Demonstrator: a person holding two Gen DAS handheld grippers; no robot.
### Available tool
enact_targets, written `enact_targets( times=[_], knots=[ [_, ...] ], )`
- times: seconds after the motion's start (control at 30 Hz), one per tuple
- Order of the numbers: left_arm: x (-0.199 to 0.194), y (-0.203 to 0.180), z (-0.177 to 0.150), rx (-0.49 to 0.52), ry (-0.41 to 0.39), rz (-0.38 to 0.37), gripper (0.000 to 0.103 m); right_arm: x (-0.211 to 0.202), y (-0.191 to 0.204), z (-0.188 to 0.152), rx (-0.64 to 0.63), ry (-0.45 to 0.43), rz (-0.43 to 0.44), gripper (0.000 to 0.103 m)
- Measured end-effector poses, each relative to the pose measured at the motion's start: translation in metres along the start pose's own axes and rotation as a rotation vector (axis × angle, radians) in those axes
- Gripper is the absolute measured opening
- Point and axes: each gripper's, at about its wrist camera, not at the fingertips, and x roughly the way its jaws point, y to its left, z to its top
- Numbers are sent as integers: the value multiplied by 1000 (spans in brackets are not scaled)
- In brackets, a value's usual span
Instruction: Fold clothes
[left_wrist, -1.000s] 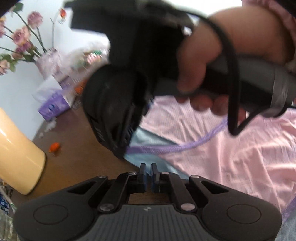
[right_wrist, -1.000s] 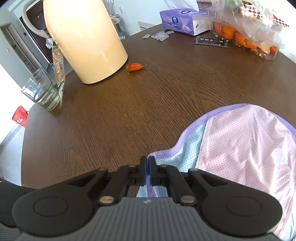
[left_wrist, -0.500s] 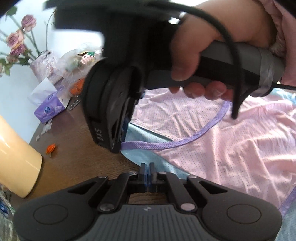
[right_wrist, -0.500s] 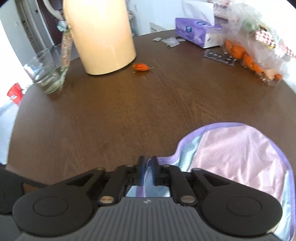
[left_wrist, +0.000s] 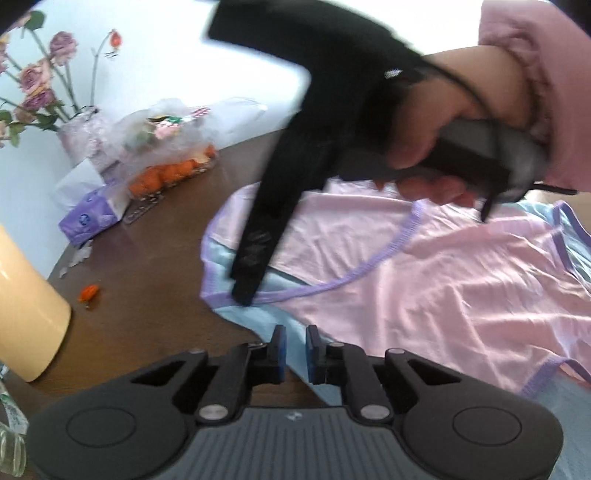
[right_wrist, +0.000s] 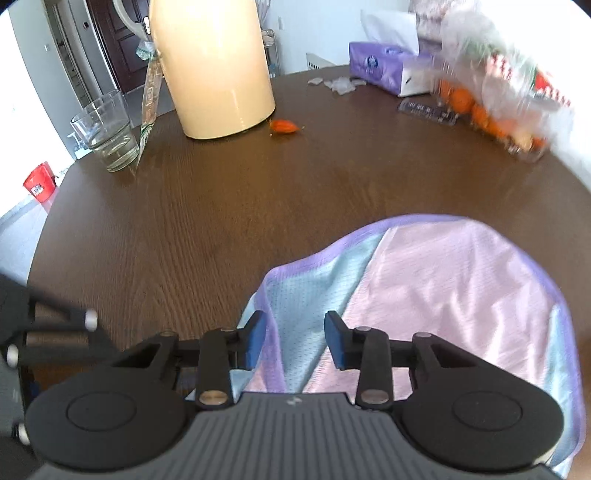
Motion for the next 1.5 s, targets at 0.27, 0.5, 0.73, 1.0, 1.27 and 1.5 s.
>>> enact_targets(
  times=[0.27,0.5,0.73,1.0,1.27,1.5],
  knots=[
    [-7,-5,-4,-31,15,21,8,3,12,2,1,-17,72,2],
    [-16,-5,-7,-76,9,39,30,-29,12,-11,-47,-88,2,32],
    [-39,-12,-9,-137,-22,56,86,-63,12,-45,-70,-115,-73,83],
    [-75,-37,-14,-165,-49,70,91,-111,24,-89,-114,-161,-116,102],
    [-105,-68,-26,-202,-66,74,92,-159,53,-154,-157,-189,-162,103],
    [-126,-101,-46,-258,-84,30,92,-198,82,-226,-107,-245,-224,103]
  ],
)
